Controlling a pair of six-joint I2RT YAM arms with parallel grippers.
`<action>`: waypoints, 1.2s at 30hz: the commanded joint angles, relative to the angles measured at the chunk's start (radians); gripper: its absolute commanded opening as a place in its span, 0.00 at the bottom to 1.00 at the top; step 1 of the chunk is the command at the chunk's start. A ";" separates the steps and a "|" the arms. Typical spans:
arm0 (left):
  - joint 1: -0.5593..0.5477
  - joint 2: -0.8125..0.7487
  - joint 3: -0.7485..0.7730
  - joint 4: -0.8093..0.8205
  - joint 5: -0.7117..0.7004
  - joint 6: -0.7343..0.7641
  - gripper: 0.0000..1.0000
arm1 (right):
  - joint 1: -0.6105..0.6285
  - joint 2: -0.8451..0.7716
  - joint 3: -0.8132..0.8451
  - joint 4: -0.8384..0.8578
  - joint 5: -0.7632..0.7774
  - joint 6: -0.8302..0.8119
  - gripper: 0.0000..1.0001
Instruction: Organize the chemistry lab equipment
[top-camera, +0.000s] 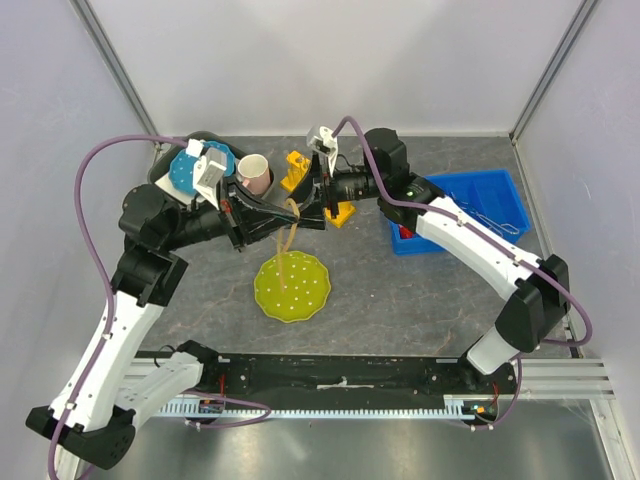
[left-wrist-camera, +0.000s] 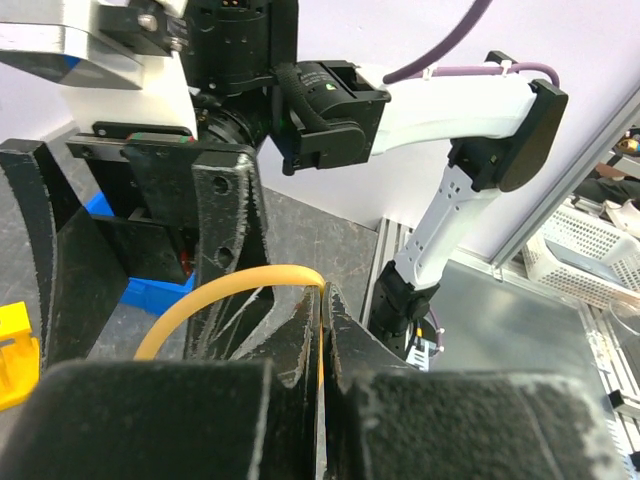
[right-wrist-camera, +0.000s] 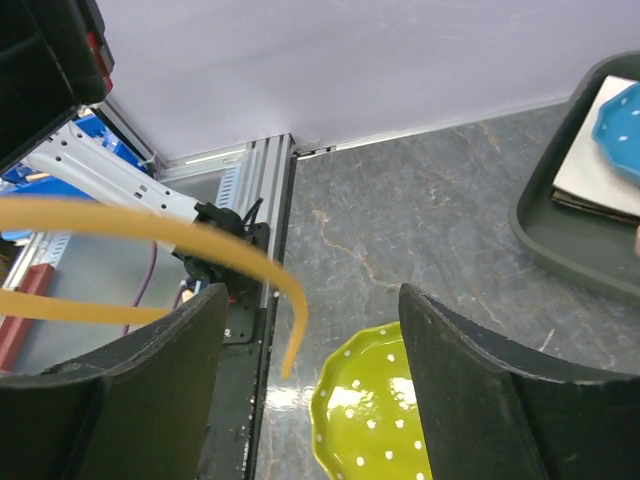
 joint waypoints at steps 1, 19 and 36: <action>-0.008 -0.023 -0.020 0.045 0.033 -0.041 0.02 | 0.006 0.023 0.000 0.105 -0.030 0.085 0.74; -0.009 -0.123 -0.244 0.032 -0.075 -0.058 0.03 | -0.011 -0.063 -0.014 -0.098 0.057 -0.118 0.00; -0.008 -0.128 -0.474 0.212 -0.114 -0.051 0.95 | -0.028 -0.155 -0.095 -0.326 0.154 -0.441 0.00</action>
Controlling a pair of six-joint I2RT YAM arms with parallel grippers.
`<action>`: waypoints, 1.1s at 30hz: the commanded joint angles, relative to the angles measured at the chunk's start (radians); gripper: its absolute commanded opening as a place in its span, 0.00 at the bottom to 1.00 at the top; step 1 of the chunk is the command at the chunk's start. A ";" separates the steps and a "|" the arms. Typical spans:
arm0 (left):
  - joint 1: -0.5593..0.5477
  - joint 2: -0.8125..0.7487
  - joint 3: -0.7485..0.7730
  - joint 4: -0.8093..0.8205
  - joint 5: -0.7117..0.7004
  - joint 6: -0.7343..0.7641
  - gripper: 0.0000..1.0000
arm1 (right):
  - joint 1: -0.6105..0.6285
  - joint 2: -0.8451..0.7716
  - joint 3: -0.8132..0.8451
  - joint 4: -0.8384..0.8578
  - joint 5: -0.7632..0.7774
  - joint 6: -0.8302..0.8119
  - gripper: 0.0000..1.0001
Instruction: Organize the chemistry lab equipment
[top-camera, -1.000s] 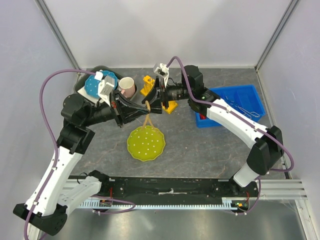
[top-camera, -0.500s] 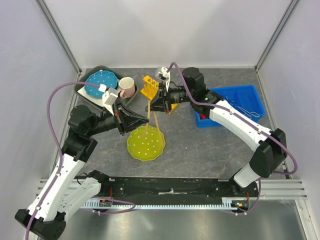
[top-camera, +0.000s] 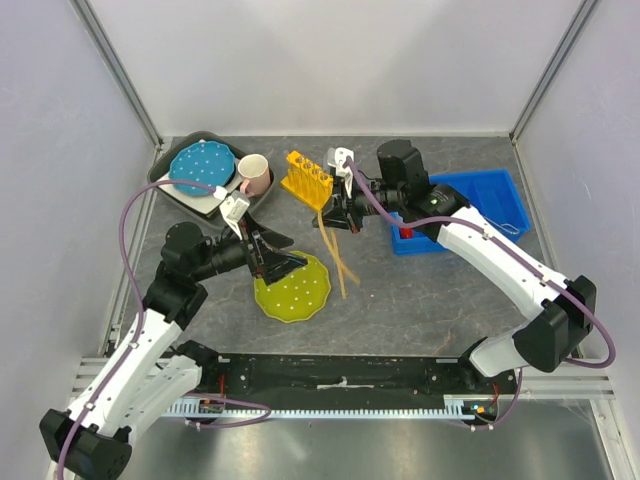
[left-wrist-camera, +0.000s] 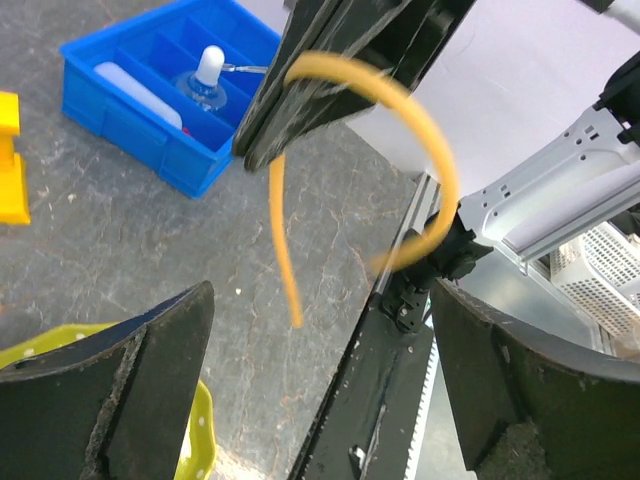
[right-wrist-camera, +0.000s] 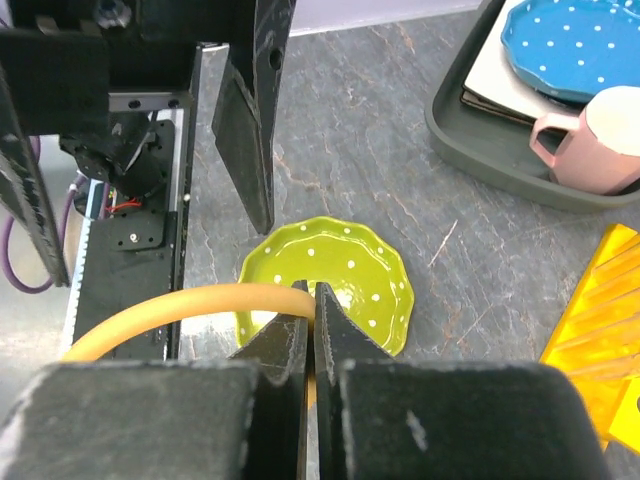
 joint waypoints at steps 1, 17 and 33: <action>-0.002 0.027 -0.007 0.162 0.055 -0.005 0.96 | 0.001 -0.031 -0.024 -0.021 0.018 -0.071 0.00; -0.031 0.211 -0.130 0.689 0.020 -0.395 1.00 | 0.001 -0.029 -0.043 -0.020 -0.021 -0.077 0.01; -0.188 0.328 -0.101 0.722 -0.061 -0.346 1.00 | 0.003 -0.031 -0.050 -0.011 -0.040 -0.065 0.02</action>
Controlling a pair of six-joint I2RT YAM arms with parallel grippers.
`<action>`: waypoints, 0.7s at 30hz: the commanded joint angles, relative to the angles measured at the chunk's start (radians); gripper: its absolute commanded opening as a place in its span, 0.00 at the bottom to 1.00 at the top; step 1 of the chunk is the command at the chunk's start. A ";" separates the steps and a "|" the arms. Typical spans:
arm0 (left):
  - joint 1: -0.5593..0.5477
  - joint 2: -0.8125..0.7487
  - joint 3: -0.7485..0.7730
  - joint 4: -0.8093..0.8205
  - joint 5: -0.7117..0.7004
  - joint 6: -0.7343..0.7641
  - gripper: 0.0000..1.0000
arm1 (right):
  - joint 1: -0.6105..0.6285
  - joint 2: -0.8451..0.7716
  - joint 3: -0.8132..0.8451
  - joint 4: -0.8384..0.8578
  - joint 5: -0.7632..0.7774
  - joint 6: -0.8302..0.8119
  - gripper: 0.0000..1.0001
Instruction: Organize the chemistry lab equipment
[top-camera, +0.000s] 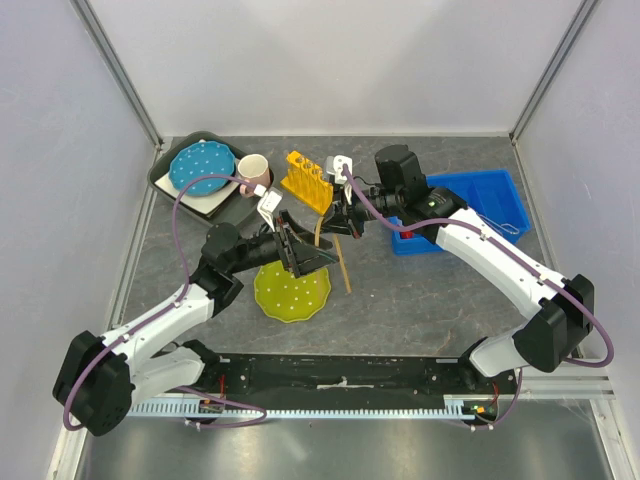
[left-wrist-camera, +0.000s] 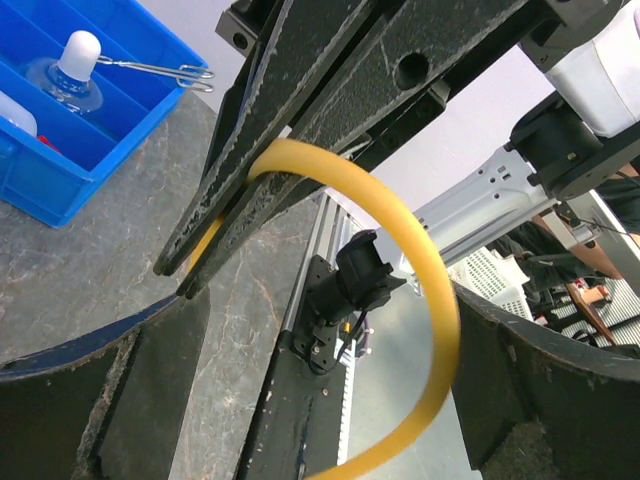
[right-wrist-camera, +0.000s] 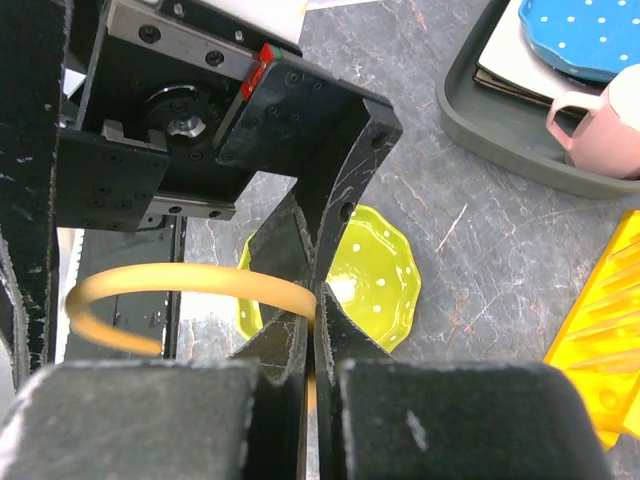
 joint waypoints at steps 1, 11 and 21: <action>-0.008 0.017 0.015 0.094 -0.037 -0.003 1.00 | 0.003 -0.031 -0.009 0.018 -0.038 -0.008 0.02; -0.017 0.106 0.003 0.132 -0.048 -0.013 0.89 | 0.001 -0.031 -0.004 0.061 -0.119 0.072 0.02; -0.017 0.159 -0.017 0.181 -0.016 -0.011 0.60 | -0.015 -0.034 -0.035 0.164 -0.196 0.191 0.02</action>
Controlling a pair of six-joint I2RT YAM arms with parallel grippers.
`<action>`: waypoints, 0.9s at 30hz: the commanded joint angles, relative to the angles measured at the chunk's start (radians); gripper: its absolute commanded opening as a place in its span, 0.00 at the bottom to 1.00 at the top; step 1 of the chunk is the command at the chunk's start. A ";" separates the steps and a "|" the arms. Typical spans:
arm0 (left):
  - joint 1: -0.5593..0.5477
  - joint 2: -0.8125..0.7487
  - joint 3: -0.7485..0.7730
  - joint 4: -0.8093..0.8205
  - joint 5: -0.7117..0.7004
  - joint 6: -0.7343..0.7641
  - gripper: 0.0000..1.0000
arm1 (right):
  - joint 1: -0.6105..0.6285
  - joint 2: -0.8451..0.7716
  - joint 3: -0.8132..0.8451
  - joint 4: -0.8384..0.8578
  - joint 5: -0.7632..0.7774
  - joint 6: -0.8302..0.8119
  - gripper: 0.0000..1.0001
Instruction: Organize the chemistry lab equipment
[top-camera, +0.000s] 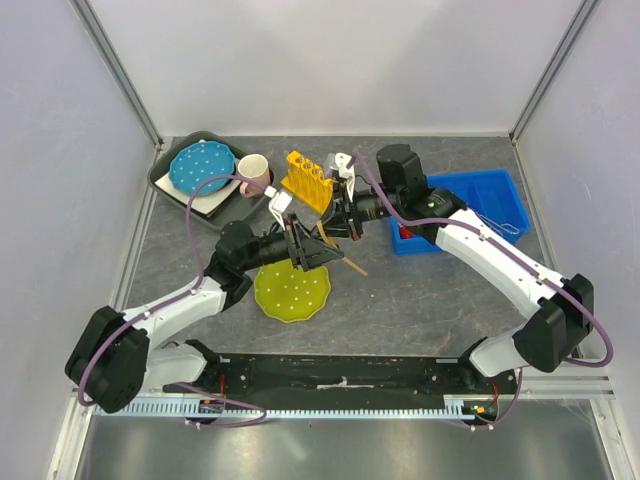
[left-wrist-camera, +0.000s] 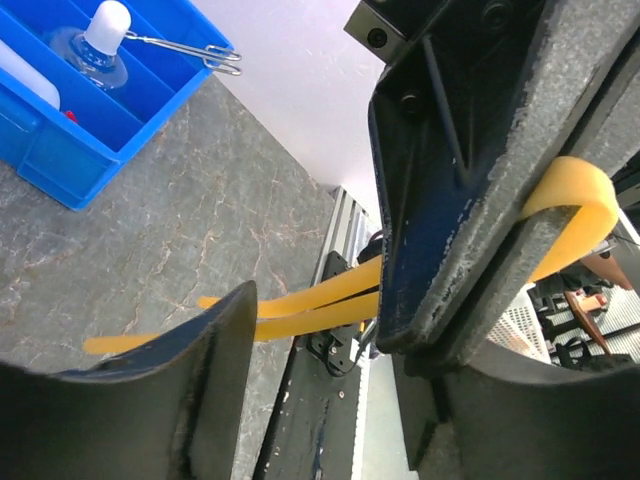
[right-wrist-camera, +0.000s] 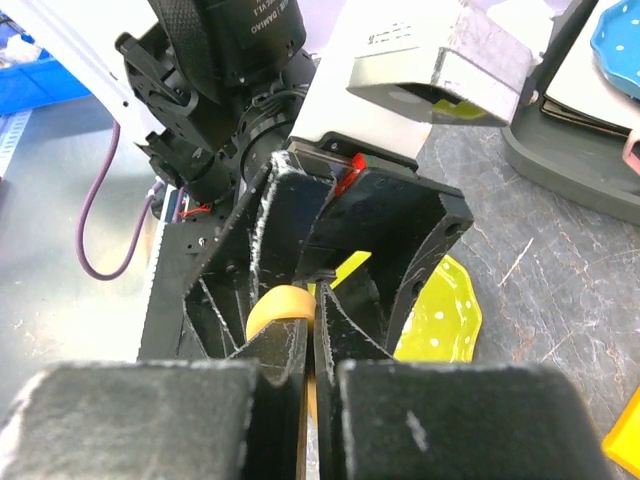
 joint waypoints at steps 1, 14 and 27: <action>-0.006 0.027 -0.003 0.079 0.016 -0.008 0.55 | -0.015 -0.034 -0.023 0.100 -0.061 0.069 0.02; -0.006 0.023 -0.012 0.108 0.090 -0.027 0.02 | -0.034 -0.046 -0.038 0.069 0.023 0.023 0.17; 0.000 -0.111 -0.090 0.002 0.044 0.011 0.02 | -0.078 -0.133 -0.129 -0.110 0.172 -0.210 0.85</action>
